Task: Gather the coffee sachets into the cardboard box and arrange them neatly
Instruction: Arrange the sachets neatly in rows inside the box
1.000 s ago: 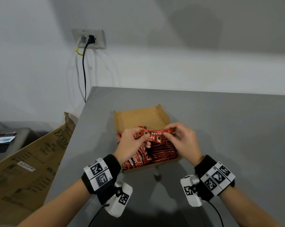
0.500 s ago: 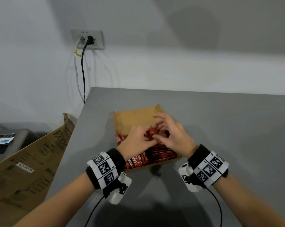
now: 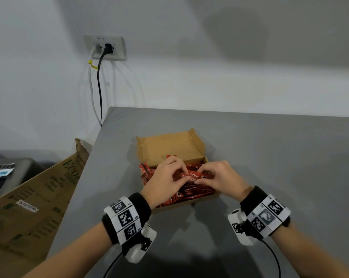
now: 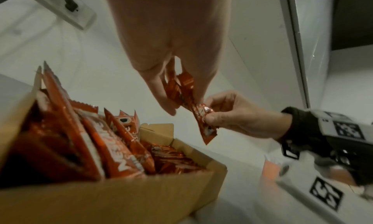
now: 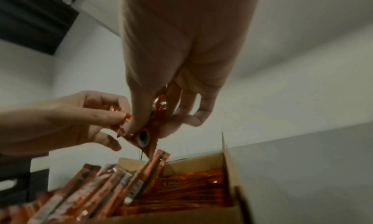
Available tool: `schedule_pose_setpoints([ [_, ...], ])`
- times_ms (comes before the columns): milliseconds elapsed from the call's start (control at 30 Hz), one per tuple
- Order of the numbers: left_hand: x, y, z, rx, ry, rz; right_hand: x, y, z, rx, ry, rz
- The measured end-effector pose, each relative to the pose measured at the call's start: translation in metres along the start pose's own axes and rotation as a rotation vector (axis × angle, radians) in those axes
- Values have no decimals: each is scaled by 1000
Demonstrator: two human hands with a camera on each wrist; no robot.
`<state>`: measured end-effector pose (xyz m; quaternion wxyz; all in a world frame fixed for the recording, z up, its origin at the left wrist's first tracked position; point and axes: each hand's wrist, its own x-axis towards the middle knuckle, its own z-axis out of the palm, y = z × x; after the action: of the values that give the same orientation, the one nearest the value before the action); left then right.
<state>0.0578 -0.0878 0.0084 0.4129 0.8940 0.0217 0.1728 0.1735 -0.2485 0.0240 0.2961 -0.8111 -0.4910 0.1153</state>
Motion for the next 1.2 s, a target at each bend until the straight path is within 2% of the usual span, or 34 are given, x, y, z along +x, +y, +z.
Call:
schedule_pose_setpoints([
  [133, -6, 0, 9, 231, -99, 53, -5, 5, -5, -90, -106, 18],
  [233, -6, 5, 12, 226, -229, 13, -8, 8, -5, -159, -172, 67],
  [300, -4, 5, 14, 244, -270, -17, -9, 10, -4, -165, -199, 92],
  [367, -3, 5, 16, 240, -292, -52, -10, 14, -5, -153, -174, 103],
  [433, -2, 3, 20, 232, -326, -70, -11, 21, -7, -142, -85, 104],
  [533, -1, 1, 25, 272, -397, -64, -15, 28, -9, -135, 44, 126],
  [600, 1, 0, 27, 299, -429, -53, -17, 28, -7, -146, 65, 111],
  [967, 12, -2, 27, 333, -536, -43, -23, 29, -7, -73, 31, 83],
  [1067, 12, -5, 22, 266, -566, -44, -26, 28, -13, -22, 70, 158],
  [1133, 13, -7, 12, 257, -533, -58, -26, 26, -14, 62, 85, 225],
  [1200, 15, -8, 2, 259, -445, -97, -25, 24, -13, 163, 64, 267],
])
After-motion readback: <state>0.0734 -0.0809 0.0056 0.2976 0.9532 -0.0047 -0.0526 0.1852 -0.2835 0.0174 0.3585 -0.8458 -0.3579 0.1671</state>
